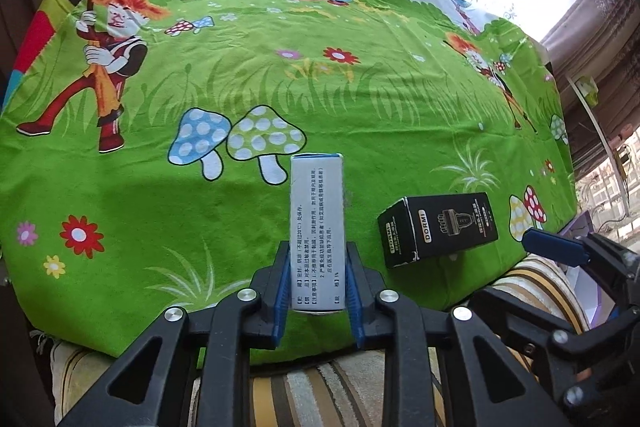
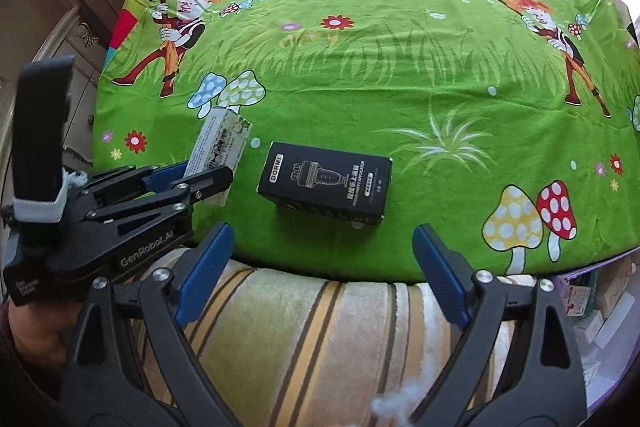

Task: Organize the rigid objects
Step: 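Grasp the slim white box with the left tool while the right tool grasps the black DORMI box, then carry both boxes into the purple box and open both tools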

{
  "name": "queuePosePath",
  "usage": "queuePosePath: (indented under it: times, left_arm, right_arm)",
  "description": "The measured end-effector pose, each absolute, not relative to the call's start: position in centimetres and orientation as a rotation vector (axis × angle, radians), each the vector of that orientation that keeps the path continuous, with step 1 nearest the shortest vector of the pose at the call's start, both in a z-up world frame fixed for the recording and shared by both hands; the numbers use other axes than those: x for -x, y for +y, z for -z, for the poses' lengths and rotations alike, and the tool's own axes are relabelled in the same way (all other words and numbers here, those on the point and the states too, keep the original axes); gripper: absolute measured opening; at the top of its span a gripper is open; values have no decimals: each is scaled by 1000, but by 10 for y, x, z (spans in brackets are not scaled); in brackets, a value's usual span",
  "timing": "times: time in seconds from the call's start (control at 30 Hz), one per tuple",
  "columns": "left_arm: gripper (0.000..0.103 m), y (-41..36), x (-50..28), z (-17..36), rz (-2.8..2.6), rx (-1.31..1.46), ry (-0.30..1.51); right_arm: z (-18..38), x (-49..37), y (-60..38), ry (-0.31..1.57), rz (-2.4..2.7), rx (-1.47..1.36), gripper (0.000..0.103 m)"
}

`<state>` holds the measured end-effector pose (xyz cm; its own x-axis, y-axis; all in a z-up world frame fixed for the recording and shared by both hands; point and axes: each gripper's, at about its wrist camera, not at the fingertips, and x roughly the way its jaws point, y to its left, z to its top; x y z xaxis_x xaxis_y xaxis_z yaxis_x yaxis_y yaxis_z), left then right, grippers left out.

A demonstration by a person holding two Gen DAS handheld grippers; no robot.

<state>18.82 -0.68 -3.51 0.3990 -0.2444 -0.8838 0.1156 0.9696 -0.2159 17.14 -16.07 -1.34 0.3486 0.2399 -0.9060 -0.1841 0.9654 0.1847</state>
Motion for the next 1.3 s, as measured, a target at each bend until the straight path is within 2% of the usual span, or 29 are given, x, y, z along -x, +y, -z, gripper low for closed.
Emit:
queuePosePath:
  times: [0.37, 0.77, 0.8, 0.87, 1.3]
  left_arm:
    - [25, 26, -179, 26, 148, 248, 1044]
    - [25, 21, -174, 21, 148, 206, 1013]
    - [26, 20, -174, 21, 147, 200, 1012]
    - [25, 18, -173, 20, 145, 192, 1009]
    - [25, -10, -158, 3, 181, 146, 994]
  right_arm:
    - [27, -195, -138, 1189, -194, -37, 97]
    - [43, -207, -135, 1228, -164, -13, 97]
    - [44, -207, -134, 1230, -164, -10, 97]
    - [43, -206, -134, 1223, -165, -2, 88]
    - [13, -180, -164, 1097, -149, -28, 88]
